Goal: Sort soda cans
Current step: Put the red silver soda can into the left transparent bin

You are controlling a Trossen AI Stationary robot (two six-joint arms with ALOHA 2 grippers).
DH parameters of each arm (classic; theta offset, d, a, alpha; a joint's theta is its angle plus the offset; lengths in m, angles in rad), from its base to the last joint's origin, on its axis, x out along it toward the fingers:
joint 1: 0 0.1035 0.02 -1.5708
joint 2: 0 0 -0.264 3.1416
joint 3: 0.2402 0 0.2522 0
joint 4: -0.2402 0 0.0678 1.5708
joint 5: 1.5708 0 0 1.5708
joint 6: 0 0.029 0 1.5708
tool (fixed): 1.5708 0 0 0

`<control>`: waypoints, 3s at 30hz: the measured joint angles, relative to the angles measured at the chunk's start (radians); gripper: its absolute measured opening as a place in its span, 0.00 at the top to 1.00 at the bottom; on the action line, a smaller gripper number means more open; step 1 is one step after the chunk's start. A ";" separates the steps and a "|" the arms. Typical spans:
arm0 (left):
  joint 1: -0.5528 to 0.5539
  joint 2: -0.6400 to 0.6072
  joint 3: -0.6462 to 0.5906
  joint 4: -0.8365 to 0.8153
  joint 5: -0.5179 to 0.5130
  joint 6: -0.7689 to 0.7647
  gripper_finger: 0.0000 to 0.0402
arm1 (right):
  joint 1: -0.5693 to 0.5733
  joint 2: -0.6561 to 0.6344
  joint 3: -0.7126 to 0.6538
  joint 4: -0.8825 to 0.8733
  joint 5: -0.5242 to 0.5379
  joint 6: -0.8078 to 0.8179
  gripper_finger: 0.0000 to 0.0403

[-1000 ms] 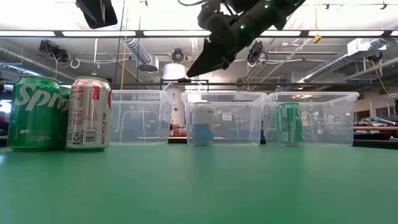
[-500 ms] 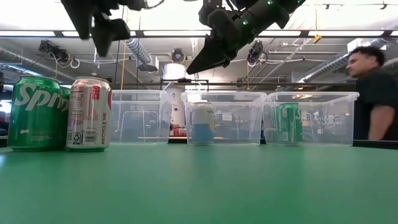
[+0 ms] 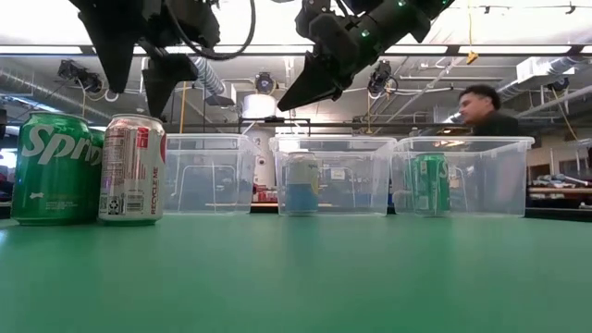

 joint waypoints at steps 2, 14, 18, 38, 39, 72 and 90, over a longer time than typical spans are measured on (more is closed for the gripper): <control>0.012 0.000 -0.007 0.017 -0.002 0.017 0.08 | 0.004 0.000 0.000 0.000 0.000 0.000 1.00; 0.031 0.001 -0.012 0.042 0.005 0.049 0.08 | 0.009 0.001 0.000 0.001 0.000 -0.002 1.00; 0.031 0.003 -0.017 0.063 0.007 0.065 0.08 | 0.009 0.001 0.000 0.001 0.000 -0.002 1.00; 0.031 0.003 -0.174 0.170 0.017 0.046 0.21 | 0.009 0.001 0.000 0.003 -0.001 0.000 1.00; 0.031 0.003 -0.170 0.174 0.013 0.044 0.24 | 0.009 0.001 0.000 0.003 -0.001 0.000 1.00; 0.802 0.028 0.594 -0.233 0.005 -0.238 0.28 | 0.009 0.001 0.000 -0.013 -0.001 -0.001 1.00; 1.064 0.328 0.543 -0.222 -0.029 -0.198 0.28 | 0.009 0.001 0.000 0.001 -0.010 -0.038 1.00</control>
